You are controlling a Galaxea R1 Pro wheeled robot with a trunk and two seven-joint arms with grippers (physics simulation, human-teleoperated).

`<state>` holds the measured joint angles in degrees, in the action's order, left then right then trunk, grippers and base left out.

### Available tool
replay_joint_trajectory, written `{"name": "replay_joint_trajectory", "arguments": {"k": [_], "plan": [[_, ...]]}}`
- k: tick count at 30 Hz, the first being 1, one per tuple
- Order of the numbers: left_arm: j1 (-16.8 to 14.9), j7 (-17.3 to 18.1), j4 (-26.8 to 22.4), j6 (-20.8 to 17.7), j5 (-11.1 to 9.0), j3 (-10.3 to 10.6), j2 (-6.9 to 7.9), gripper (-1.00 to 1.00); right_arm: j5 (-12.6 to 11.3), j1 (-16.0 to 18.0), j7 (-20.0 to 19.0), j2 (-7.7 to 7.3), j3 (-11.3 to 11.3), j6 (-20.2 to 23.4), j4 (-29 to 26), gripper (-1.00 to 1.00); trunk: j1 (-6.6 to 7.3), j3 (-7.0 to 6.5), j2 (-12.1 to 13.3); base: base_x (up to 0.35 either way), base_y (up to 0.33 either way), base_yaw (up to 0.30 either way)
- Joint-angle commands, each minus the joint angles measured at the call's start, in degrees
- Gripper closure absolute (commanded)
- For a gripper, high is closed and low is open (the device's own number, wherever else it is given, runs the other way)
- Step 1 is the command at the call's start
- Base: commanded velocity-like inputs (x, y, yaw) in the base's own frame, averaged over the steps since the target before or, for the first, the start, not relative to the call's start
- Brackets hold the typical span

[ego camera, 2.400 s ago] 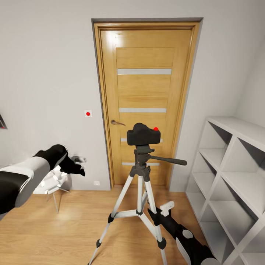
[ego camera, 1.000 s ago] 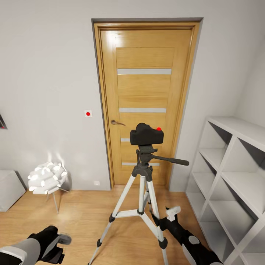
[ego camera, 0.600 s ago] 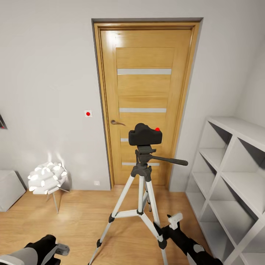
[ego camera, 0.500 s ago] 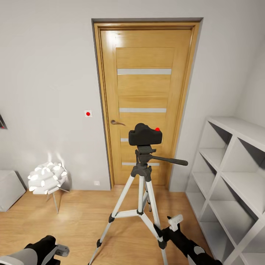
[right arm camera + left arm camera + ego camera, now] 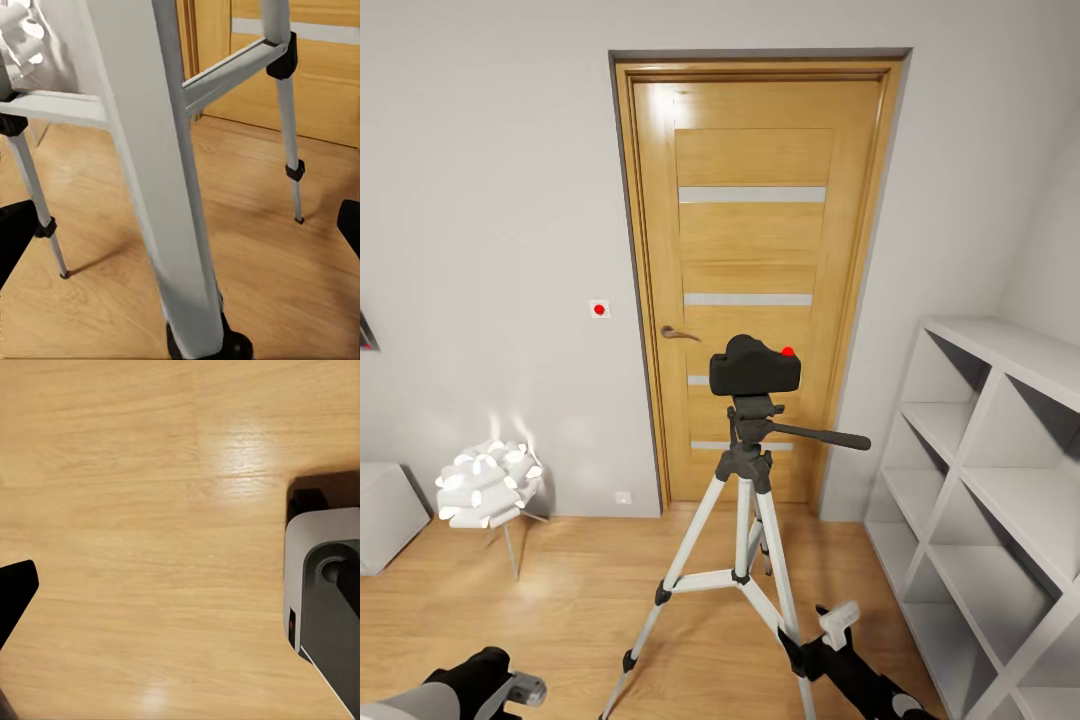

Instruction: Attach the digital camera to the camera tripod in the bedroom.

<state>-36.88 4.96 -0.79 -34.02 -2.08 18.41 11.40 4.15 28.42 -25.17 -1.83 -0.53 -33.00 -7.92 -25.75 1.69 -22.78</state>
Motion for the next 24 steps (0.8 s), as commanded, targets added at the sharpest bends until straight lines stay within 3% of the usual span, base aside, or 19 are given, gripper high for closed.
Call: {"name": "replay_joint_trajectory", "arguments": {"k": [1,12,18,24], "plan": [[0.03,0.32,-0.09,-0.26,-0.21,0.48,0.03,-1.00,0.42,0.06,0.13,-0.02,0.00,-0.53,0.86,-1.00,-0.04,0.13,-0.13,0.000,0.000,0.000],[0.44,0.32,-0.09,-0.26,-0.21,0.48,-0.18,-1.00,0.42,0.06,0.12,-0.14,0.00,-3.29,7.28,-1.00,-0.04,0.13,-0.13,0.000,0.000,0.000],[1.23,0.34,-0.09,-0.26,-0.21,0.48,-1.33,-1.00,0.42,0.01,0.20,-1.24,-0.05,-7.27,10.97,-1.00,-0.04,0.13,-0.13,0.000,0.000,0.000],[2.16,0.39,-0.02,-0.32,-0.21,0.48,-1.88,-1.00,0.37,-0.68,0.52,-2.48,-0.07,-8.51,12.03,-1.00,-0.04,0.13,-0.13,0.000,0.000,0.000]]}}
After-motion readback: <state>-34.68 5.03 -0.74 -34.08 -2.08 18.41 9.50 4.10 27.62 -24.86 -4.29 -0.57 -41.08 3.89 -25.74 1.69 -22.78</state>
